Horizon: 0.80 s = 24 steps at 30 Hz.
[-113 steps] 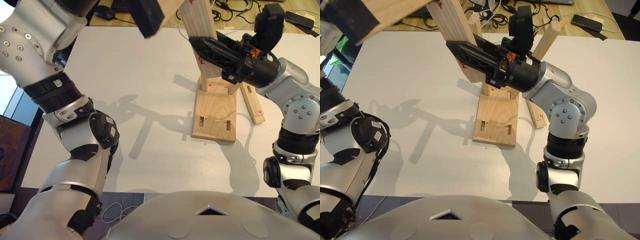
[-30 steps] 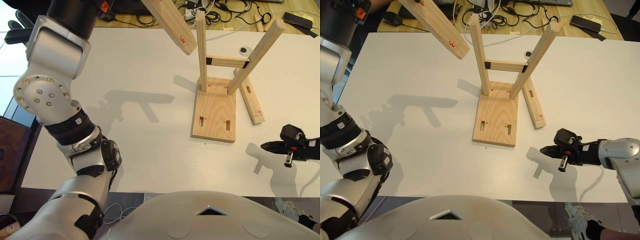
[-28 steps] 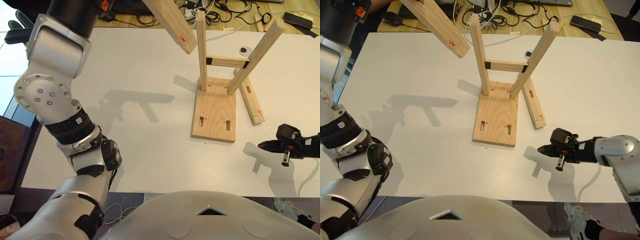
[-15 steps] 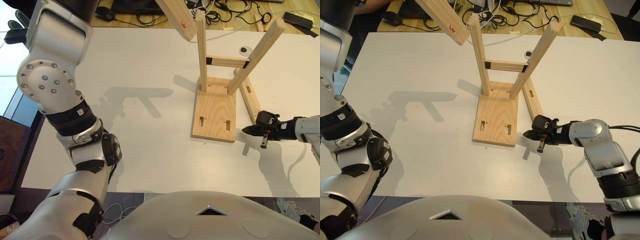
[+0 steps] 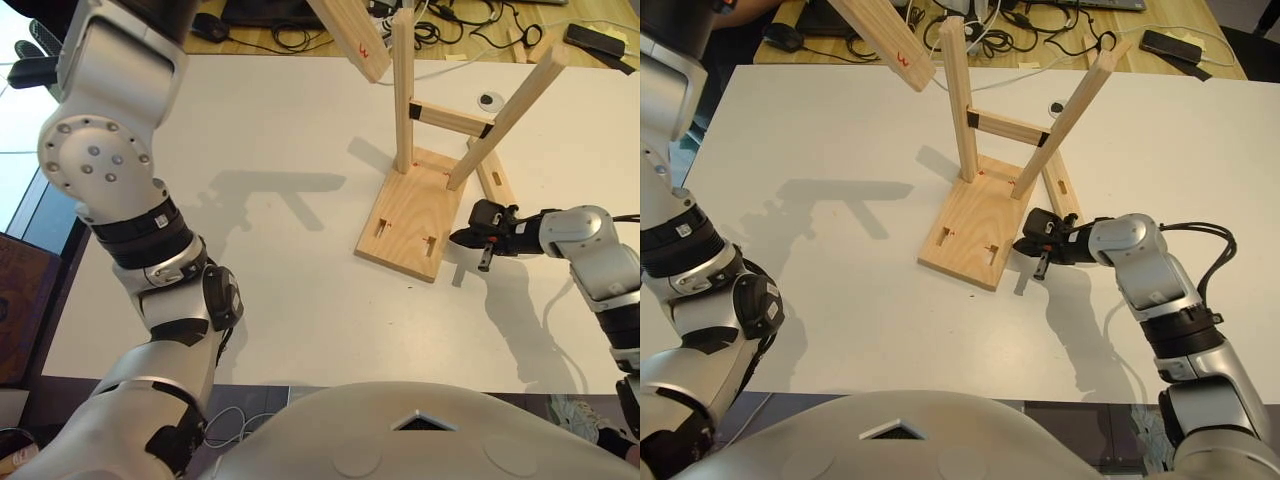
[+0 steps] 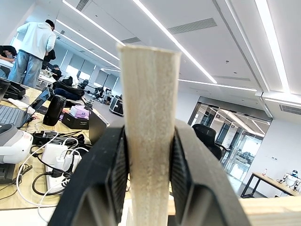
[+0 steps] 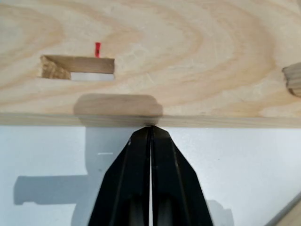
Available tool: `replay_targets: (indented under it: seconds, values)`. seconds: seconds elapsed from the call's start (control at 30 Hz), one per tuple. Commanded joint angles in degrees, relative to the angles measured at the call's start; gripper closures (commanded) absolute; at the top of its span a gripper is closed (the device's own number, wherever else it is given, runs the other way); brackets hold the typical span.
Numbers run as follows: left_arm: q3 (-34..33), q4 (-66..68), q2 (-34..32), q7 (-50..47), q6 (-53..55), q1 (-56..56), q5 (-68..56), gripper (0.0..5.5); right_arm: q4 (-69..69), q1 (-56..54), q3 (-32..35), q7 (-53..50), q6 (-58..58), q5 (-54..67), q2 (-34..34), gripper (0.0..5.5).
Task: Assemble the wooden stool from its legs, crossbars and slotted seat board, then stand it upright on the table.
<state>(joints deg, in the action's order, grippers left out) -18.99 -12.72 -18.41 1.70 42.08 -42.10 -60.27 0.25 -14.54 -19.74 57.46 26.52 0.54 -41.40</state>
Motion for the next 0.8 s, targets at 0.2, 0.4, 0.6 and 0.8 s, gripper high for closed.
replay_targets:
  seconds: [0.2,0.4,0.6,0.8]
  values:
    - [0.1,0.8,-2.4,0.8,1.5,-1.1,0.6,4.48,3.3,-4.5,-3.5,-2.7,1.6,-2.7,7.2,5.5]
    - [2.2,1.2,-5.5,5.6,1.3,1.4,4.9,4.48,-1.4,-3.3,-0.1,-1.1,2.4,-0.4,5.0,5.5]
    - [7.9,-0.2,-10.6,13.4,-0.2,10.6,15.2,4.48,-13.6,6.2,15.0,-4.6,12.6,10.0,3.5,5.5]
    - [11.3,-6.2,-7.8,13.7,-1.3,22.8,20.0,4.48,-27.3,15.6,32.2,-14.8,33.5,32.4,18.0,5.5]
